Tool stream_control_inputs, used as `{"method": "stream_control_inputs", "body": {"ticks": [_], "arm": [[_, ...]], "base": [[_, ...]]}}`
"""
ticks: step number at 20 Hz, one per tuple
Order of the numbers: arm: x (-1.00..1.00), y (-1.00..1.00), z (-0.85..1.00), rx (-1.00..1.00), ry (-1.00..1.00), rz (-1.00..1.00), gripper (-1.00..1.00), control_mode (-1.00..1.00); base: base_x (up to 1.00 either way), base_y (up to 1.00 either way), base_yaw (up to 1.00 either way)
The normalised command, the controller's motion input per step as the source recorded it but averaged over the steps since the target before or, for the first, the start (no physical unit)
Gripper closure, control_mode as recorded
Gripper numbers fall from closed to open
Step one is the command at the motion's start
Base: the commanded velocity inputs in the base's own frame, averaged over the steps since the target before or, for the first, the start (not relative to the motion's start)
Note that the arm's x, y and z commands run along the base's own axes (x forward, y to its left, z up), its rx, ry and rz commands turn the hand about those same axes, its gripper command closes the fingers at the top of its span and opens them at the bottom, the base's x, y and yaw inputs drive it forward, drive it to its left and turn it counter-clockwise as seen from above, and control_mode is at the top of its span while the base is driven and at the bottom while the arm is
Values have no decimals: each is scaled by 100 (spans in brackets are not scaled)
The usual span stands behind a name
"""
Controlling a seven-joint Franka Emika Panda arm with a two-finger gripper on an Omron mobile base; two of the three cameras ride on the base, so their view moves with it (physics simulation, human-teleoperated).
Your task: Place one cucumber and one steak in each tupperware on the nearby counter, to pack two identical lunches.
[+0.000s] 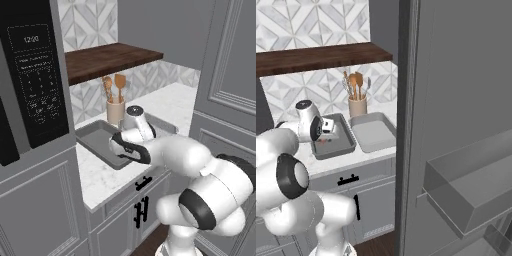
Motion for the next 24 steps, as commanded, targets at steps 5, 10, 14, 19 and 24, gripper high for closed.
{"method": "stream_control_inputs", "body": {"ticks": [5, 10, 14, 19, 24], "arm": [[100, 24, -51, 0, 6, 0, -100, -100], [56, 3, 12, 2, 9, -8, -100, -100], [-65, -19, 100, 14, -2, -10, -100, -100], [-100, -48, 95, 15, -15, -13, -100, -100], [-100, -32, 47, 0, -16, -10, -100, -100]], "base": [[0, 0, 0], [0, 0, 0], [0, 0, 0], [0, 0, 0], [0, 0, 0]]}}
